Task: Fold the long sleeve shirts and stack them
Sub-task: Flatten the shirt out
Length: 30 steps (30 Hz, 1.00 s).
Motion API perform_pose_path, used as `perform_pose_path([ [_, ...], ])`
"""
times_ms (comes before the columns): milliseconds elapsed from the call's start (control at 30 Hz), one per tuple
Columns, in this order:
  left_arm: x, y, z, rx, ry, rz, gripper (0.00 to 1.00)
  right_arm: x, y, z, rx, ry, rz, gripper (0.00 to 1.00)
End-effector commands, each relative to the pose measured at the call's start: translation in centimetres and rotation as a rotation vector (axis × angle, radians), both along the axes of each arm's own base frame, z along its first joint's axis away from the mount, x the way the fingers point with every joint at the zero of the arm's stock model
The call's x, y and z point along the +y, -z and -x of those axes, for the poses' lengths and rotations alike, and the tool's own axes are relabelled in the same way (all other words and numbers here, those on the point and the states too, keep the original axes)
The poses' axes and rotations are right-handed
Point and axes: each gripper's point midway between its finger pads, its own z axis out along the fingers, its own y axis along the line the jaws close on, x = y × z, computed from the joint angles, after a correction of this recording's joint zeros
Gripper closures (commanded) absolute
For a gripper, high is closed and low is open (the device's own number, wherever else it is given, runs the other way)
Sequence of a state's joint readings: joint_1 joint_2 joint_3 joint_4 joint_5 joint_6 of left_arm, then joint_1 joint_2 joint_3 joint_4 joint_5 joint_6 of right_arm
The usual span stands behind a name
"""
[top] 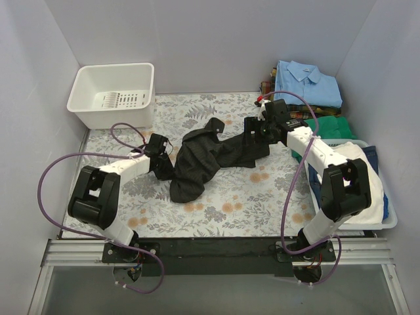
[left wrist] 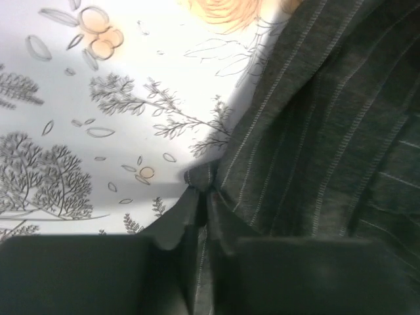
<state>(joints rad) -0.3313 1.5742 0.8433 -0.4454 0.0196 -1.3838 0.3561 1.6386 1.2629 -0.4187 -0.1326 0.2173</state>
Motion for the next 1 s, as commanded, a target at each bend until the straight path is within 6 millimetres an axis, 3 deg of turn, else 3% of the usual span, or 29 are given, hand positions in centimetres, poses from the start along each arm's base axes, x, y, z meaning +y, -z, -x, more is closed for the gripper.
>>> perform_pose_path([
  [0,0.4,1.7,0.7,0.062,0.024,-0.04,1.0,0.2,-1.0,-0.8,-0.023,0.004,0.004,0.15],
  [100,1.4,-0.4,-0.6,0.015,0.01,-0.101,1.0,-0.4,-0.9,-1.3,-0.031,0.028,0.039,0.14],
  [133,1.5,-2.9,-2.0,-0.056,0.002,-0.111,1.0,-0.6,-0.7,-1.5,-0.03,0.033,0.049,0.14],
  [167,2.5,-4.2,-2.7,-0.094,-0.024,-0.161,1.0,-0.7,-0.7,-1.7,-0.033,0.036,0.059,0.14],
  [233,3.9,-7.1,-3.0,-0.148,-0.055,-0.224,1.0,-1.1,-0.6,-2.6,-0.037,0.059,0.083,0.13],
  [267,4.3,-10.6,-3.9,-0.239,-0.072,-0.229,1.0,-1.3,-0.5,-3.0,-0.037,0.065,0.092,0.13],
  [300,5.8,-12.2,-3.8,-0.268,-0.109,-0.292,1.0,-1.5,0.2,-3.4,-0.027,0.07,0.109,0.13],
  [333,6.4,-13.7,-3.9,-0.301,-0.124,-0.312,1.0,-1.4,-0.5,-4.4,-0.048,0.073,0.104,0.12],
  [367,6.9,-16.9,-4.0,-0.382,-0.145,-0.309,1.0,-1.3,-0.3,-4.8,-0.049,0.07,0.108,0.12],
  [400,7.4,-17.9,-3.7,-0.403,-0.155,-0.323,1.0,-1.6,0.7,-5.6,-0.04,0.081,0.14,0.12],
  [433,7.6,-19.1,-3.5,-0.435,-0.164,-0.32,1.0,-1.4,0.2,-6.6,-0.062,0.071,0.146,0.12],
  [467,7.9,-20.7,-3.2,-0.478,-0.179,-0.307,1.0,-1.3,1.4,-7.2,-0.046,0.065,0.16,0.12],
  [533,8.1,-21.5,-2.6,-0.495,-0.19,-0.298,1.0,-0.9,1.4,-8.4,-0.054,0.06,0.164,0.12],
  [567,8.3,-21.6,-2.3,-0.497,-0.2,-0.298,1.0,-0.8,2.6,-8.6,-0.029,0.056,0.174,0.11],
  [667,9.3,-22.2,-1.6,-0.506,-0.25,-0.323,1.0,-0.2,3.8,-9.3,-0.007,0.051,0.16,0.12],
  [800,10.4,-23.6,-1.1,-0.543,-0.303,-0.339,1.0,-0.7,4.9,-10.7,-0.006,0.084,0.195,0.12],
  [933,11.5,-25.5,-0.8,-0.586,-0.347,-0.369,1.0,-1.1,6.6,-10.5,0.042,0.092,0.226,0.15],
  [967,11.8,-25.9,-0.8,-0.591,-0.358,-0.383,1.0,-1.1,7.0,-10.2,0.057,0.089,0.225,0.2],
])
